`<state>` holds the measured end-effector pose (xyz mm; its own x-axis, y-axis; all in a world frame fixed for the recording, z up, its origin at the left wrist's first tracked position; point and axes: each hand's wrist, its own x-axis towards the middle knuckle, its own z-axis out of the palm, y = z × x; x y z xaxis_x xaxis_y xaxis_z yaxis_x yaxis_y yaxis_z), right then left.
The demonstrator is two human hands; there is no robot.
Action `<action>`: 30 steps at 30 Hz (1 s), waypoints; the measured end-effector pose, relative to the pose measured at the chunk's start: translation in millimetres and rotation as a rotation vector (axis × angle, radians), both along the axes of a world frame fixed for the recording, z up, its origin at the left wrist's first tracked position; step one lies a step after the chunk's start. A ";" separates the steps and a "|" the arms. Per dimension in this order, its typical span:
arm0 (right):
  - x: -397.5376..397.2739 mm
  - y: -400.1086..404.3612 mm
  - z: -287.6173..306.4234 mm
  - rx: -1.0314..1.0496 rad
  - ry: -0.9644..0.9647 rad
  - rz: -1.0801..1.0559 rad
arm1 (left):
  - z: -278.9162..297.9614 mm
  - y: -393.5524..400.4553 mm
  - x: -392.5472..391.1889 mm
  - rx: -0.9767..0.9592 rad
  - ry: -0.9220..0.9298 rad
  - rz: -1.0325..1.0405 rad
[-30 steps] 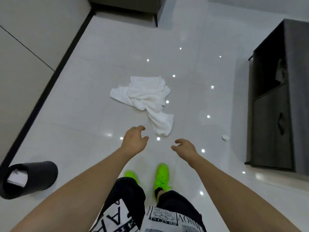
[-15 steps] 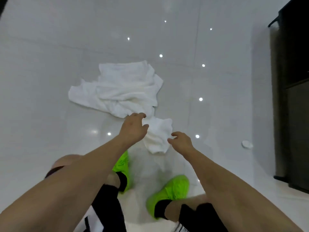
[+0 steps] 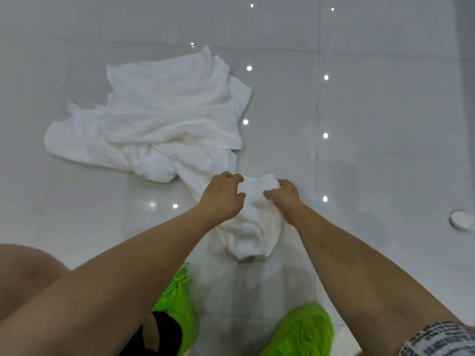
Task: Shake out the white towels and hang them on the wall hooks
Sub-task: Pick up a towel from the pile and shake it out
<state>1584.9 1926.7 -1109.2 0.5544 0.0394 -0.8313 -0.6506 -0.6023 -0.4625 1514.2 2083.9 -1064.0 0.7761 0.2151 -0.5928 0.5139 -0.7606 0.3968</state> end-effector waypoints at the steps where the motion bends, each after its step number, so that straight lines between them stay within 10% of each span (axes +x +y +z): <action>1: -0.9 0.6 5.7 0.025 0.022 -0.010 | 5.2 -2.5 3.0 -0.004 -0.001 -0.020; 9: -16.3 -22.9 186.7 0.151 0.167 0.017 | 172.6 -25.8 14.9 -0.084 0.047 -0.183; 20: 23.5 -107.3 604.8 0.304 -0.034 0.033 | 561.1 -102.2 86.8 -0.259 -0.094 -0.374; 30: 55.4 -287.3 872.1 -0.267 -0.851 0.072 | 818.4 -279.4 165.1 -0.270 -0.610 -0.527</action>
